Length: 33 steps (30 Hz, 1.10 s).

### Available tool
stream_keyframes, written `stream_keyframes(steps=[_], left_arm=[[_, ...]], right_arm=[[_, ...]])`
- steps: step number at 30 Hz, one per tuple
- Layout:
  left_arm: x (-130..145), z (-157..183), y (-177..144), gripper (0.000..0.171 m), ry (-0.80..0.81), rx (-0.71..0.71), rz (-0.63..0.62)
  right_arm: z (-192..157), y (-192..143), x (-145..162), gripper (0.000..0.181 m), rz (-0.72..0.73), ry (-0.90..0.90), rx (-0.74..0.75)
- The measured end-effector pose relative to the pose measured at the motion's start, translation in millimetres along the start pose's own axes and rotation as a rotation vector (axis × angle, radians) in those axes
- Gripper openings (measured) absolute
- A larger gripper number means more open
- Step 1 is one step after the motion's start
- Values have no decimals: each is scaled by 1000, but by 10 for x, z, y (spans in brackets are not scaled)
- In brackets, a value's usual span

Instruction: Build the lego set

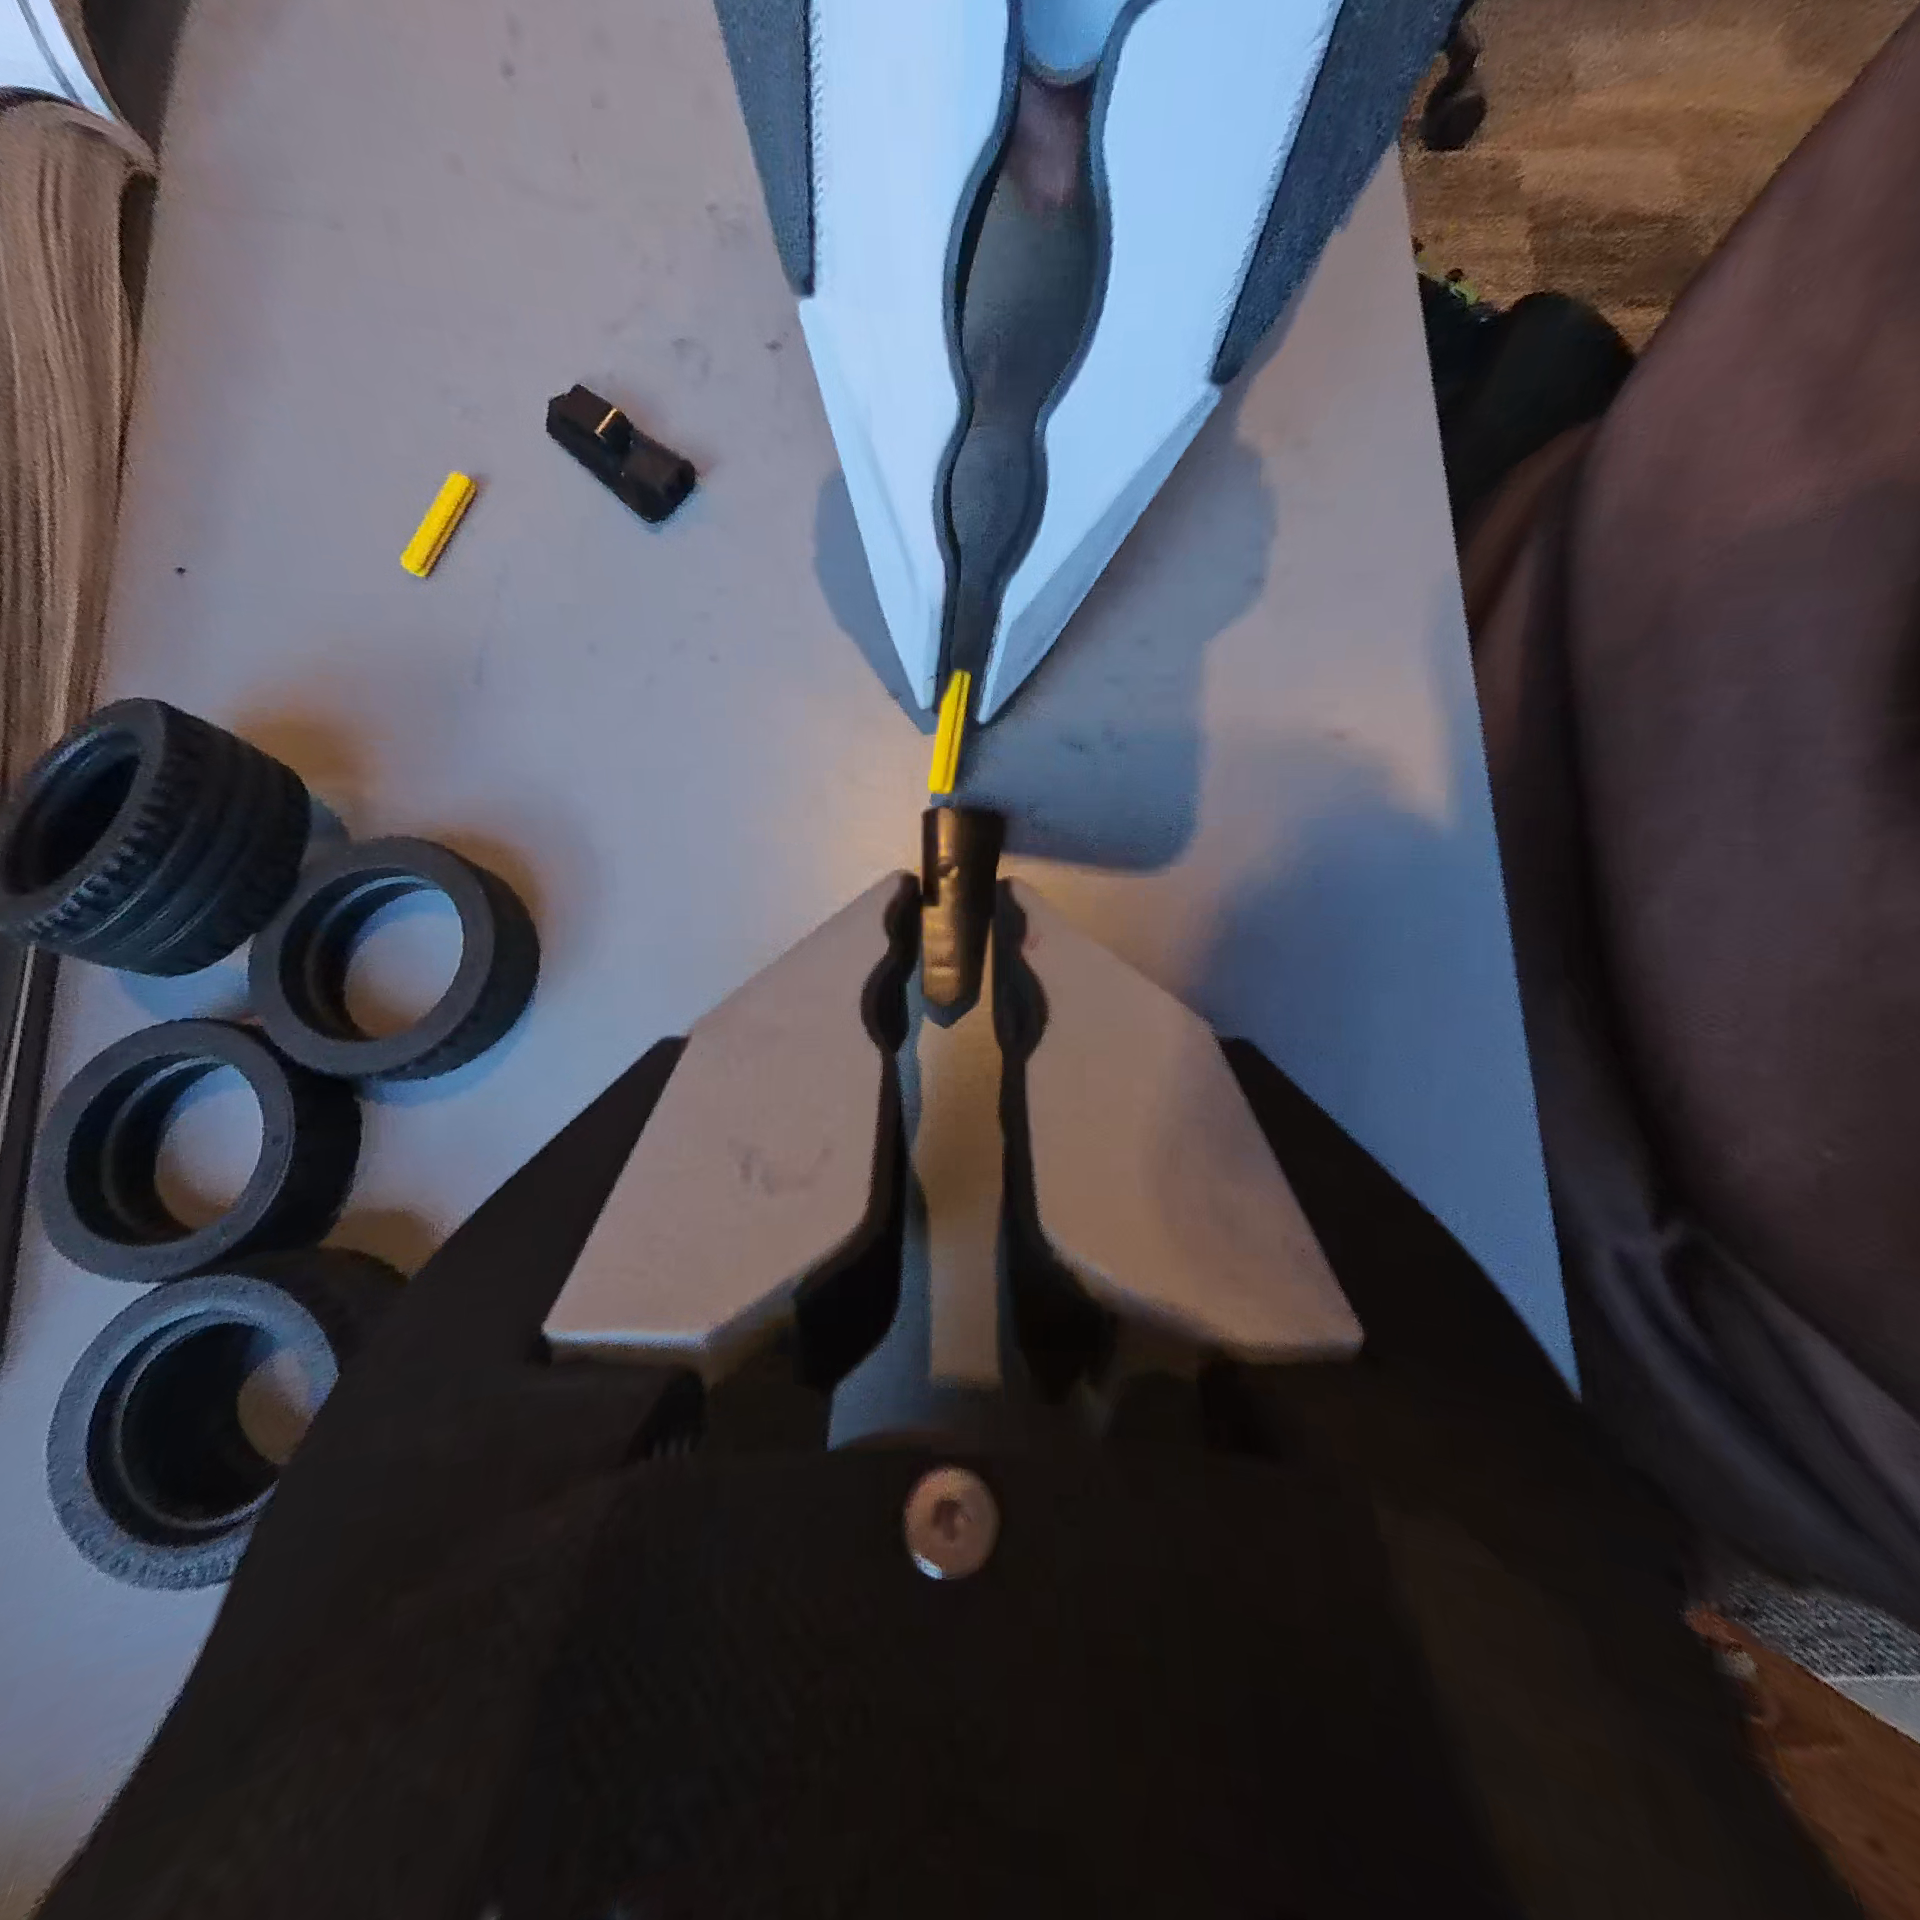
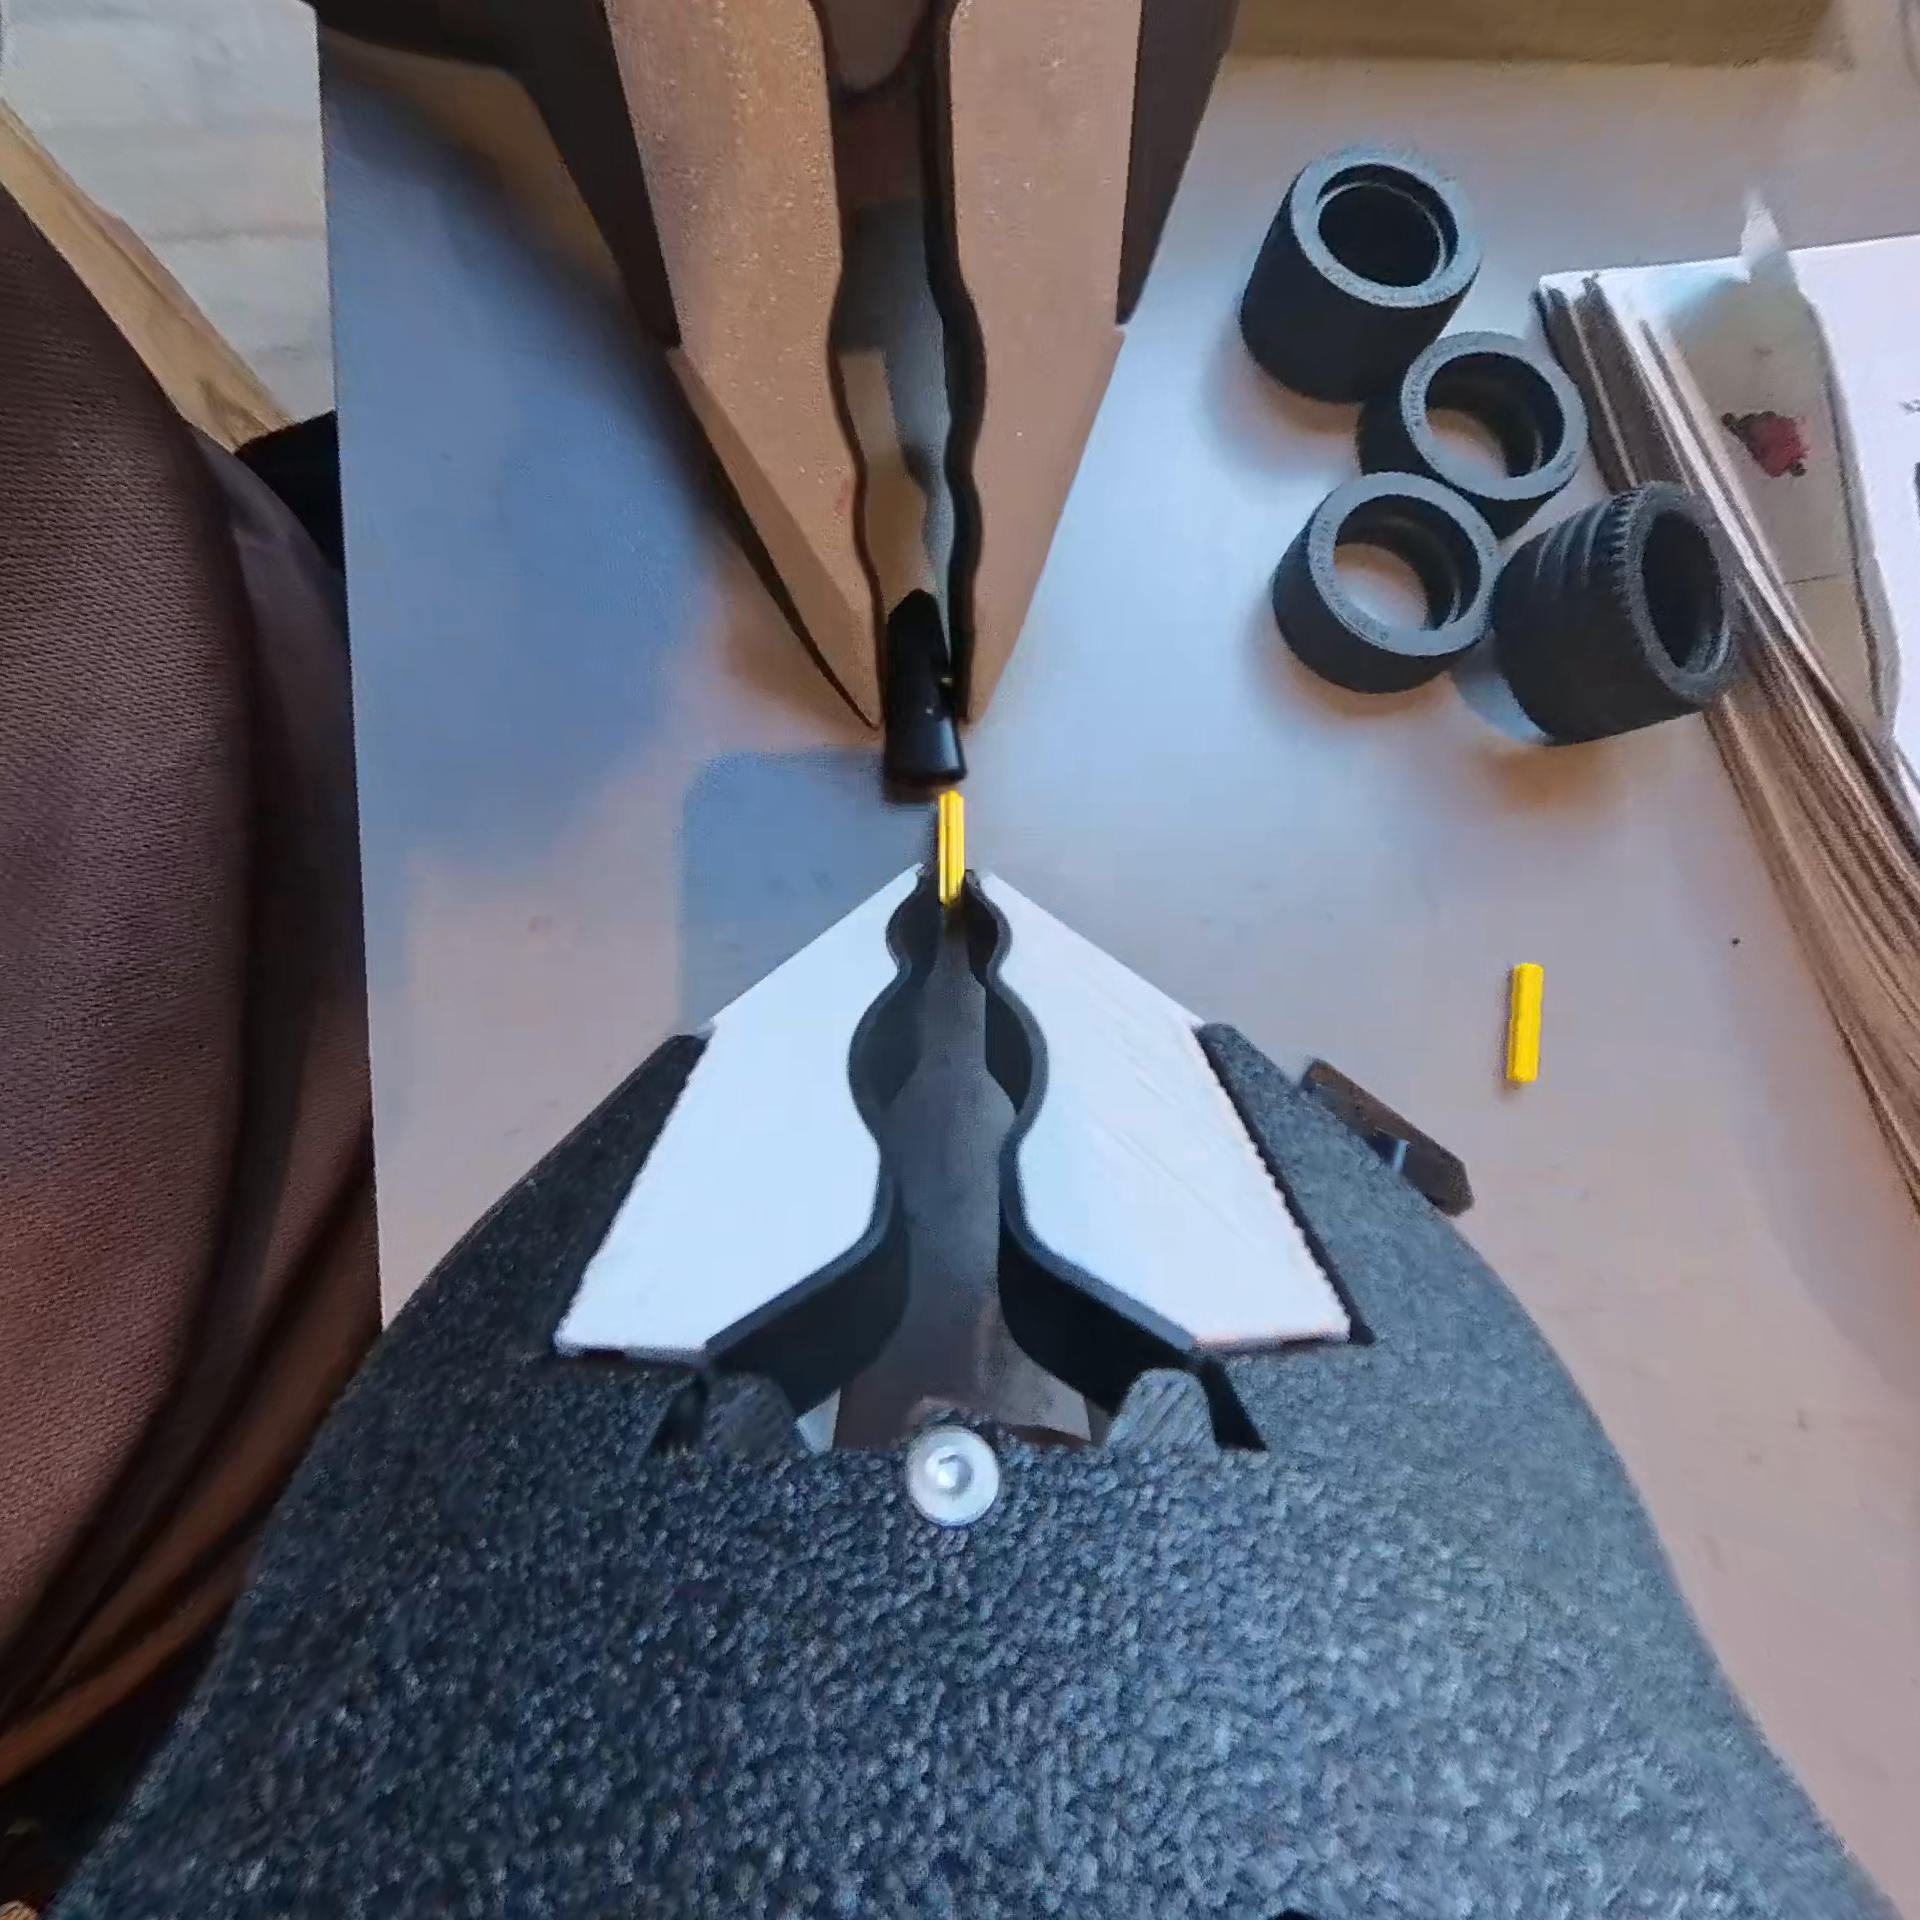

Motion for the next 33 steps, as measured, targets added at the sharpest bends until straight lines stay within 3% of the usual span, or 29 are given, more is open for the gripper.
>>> stream_keyframes(steps=[33], left_arm=[[-13, -1, 24, 10, 20, 68, 39]], right_arm=[[24, -31, -48, 2, 62, -59, 5]])
Point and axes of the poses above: each gripper's, where its closed fingertips meet, y out along the fingers, x out of its underside, z = x × y across the jaws, the point moved 1 cm from there along -y, back along the fingers, and after that the axes turned 3 degrees about -y, right-handed, at the moved point
